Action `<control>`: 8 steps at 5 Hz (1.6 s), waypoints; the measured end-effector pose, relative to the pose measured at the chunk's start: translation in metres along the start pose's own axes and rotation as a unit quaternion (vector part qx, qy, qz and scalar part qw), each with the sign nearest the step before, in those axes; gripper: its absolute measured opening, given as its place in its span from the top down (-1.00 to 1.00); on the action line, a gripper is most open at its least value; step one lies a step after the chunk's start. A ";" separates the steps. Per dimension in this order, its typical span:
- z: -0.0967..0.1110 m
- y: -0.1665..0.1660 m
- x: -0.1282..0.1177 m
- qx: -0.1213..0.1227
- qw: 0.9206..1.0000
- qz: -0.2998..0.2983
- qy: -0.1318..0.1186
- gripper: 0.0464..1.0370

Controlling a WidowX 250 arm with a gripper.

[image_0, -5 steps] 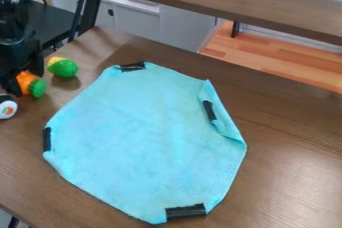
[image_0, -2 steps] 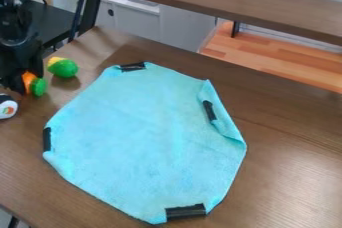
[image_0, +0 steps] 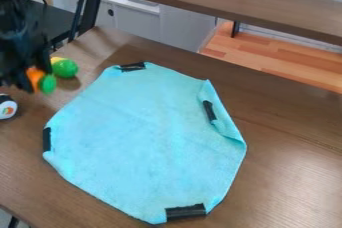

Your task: Put the carrot on the top left corner of the cloth

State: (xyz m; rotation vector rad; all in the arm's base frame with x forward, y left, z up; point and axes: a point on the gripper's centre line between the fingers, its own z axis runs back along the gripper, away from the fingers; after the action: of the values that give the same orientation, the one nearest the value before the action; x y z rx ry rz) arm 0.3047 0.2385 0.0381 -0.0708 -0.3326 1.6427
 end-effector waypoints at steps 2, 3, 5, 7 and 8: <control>0.020 -0.018 -0.043 -0.004 0.999 -0.009 0.047 -0.28; 0.033 -0.041 -0.052 -0.014 0.999 0.021 0.044 -0.28; 0.030 -0.080 -0.087 -0.019 0.995 0.089 0.031 -0.28; 0.019 -0.098 -0.113 -0.032 0.972 0.233 0.008 -0.28; 0.006 -0.106 -0.118 -0.031 0.963 0.268 -0.004 -0.28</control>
State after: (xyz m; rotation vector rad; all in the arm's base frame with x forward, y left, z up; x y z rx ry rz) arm 0.4179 0.1284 0.0536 -0.2160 -0.3931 2.1701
